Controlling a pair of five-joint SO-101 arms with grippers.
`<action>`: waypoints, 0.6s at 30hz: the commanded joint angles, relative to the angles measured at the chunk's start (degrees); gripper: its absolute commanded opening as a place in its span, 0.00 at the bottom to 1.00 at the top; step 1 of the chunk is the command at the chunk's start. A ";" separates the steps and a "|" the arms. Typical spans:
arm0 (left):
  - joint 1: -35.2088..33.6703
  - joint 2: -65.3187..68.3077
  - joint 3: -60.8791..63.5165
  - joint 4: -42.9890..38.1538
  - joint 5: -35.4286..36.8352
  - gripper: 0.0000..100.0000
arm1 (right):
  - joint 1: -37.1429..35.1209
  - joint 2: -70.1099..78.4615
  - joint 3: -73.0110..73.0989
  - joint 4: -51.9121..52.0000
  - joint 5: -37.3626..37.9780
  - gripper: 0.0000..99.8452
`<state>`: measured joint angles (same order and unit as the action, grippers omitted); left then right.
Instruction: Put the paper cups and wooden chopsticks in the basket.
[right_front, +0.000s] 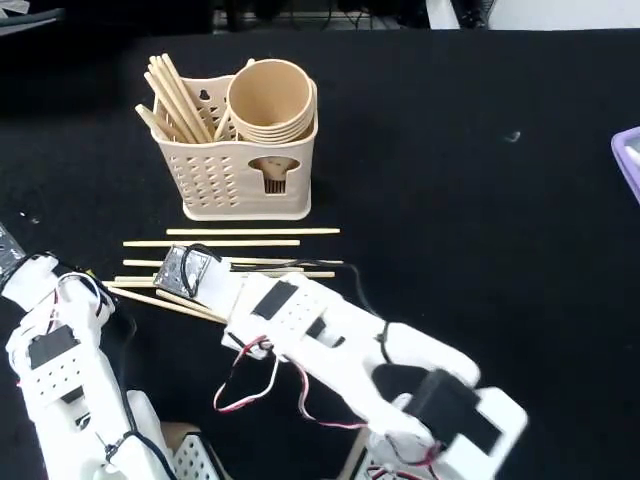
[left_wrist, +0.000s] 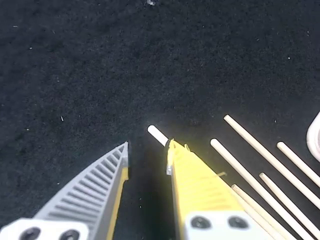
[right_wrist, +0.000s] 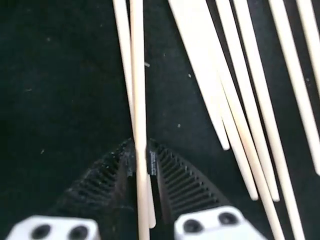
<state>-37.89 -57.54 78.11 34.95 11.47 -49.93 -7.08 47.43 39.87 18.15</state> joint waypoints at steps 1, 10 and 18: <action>0.92 -1.05 -1.36 -0.97 0.26 0.14 | 0.97 -4.62 0.66 -0.09 0.35 0.01; 0.92 -1.05 -1.36 -0.97 0.26 0.14 | 0.70 -0.66 1.10 -4.04 -0.18 0.09; 0.92 -1.05 -1.54 -0.97 0.26 0.14 | 0.62 2.59 -2.59 -5.71 -0.18 0.15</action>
<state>-37.89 -57.54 78.11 34.95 11.47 -50.02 -5.05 47.96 36.00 18.07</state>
